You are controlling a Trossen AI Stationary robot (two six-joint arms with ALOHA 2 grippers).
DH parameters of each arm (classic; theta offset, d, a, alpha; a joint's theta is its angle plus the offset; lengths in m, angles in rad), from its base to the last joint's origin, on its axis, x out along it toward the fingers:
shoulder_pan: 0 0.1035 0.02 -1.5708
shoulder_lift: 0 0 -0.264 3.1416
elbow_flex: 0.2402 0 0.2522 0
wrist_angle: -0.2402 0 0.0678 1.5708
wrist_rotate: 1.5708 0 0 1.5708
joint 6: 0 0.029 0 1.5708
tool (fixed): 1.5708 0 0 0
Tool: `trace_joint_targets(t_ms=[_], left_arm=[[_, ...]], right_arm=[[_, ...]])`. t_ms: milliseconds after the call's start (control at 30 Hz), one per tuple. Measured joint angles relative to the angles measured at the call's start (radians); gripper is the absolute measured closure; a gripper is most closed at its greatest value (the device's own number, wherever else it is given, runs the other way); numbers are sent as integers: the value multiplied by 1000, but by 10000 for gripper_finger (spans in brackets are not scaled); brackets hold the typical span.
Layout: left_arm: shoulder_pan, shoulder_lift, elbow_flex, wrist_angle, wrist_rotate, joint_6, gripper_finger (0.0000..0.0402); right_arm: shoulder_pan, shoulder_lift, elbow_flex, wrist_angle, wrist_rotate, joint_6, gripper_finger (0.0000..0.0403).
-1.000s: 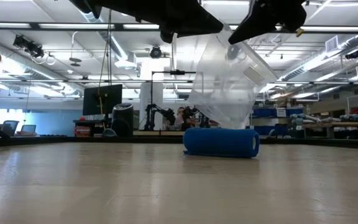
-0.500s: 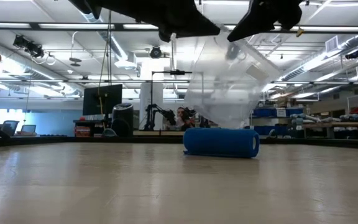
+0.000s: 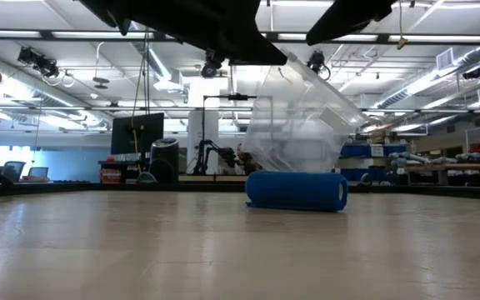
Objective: Roll bandage
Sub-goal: Open the zip bag
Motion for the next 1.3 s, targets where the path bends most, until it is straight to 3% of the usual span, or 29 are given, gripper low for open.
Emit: trace_joint_targets(t_ms=[433, 633, 967, 1300], left_arm=[[0, 0, 0, 2, 27, -1, 401], [0, 0, 0, 4, 28, 0, 401], [0, 0, 0, 24, 38, 2, 401], [0, 0, 0, 30, 30, 0, 401]], right_arm=[[-100, 17, 0, 47, -94, -59, 292], [-139, 17, 0, 46, -213, -75, 302], [-155, 17, 0, 33, -215, -96, 388], [-140, 17, 2, -8, -206, -76, 390]])
